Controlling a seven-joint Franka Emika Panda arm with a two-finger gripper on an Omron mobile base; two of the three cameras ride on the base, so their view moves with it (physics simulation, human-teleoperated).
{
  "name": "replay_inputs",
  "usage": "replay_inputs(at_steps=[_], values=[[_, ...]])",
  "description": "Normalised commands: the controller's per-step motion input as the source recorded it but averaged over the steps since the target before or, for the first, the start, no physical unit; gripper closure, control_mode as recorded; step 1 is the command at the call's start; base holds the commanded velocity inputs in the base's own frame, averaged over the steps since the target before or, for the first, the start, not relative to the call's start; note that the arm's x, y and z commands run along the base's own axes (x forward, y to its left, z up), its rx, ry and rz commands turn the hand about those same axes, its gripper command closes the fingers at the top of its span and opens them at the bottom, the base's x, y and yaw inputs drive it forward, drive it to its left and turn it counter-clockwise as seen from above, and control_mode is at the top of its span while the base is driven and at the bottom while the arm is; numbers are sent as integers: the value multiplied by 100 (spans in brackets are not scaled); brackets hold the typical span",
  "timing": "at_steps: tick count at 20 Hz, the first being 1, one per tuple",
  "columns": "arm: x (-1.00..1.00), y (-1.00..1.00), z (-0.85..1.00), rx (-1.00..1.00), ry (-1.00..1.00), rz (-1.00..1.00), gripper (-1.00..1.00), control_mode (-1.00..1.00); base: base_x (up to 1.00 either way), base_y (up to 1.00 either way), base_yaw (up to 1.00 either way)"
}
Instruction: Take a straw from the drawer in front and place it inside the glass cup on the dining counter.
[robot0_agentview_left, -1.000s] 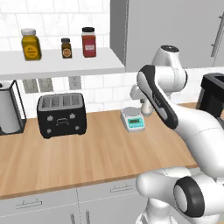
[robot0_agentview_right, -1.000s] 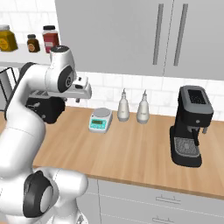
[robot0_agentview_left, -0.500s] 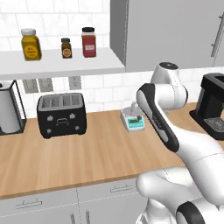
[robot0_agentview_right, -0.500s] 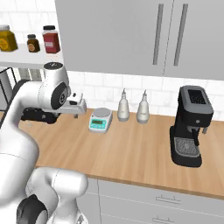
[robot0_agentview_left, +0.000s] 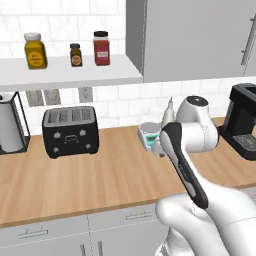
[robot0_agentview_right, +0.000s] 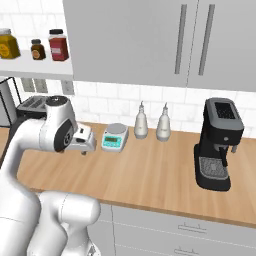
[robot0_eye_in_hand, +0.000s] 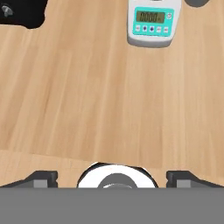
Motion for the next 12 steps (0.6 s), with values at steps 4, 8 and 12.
replay_inputs(at_steps=[4,8,12], values=[[-38,0,-13,0,-4,0,-100,100,-15,0,0],[0,0,0,0,0,0,-100,100,-64,0,0],[0,0,0,0,0,0,-100,100,-55,0,3]])
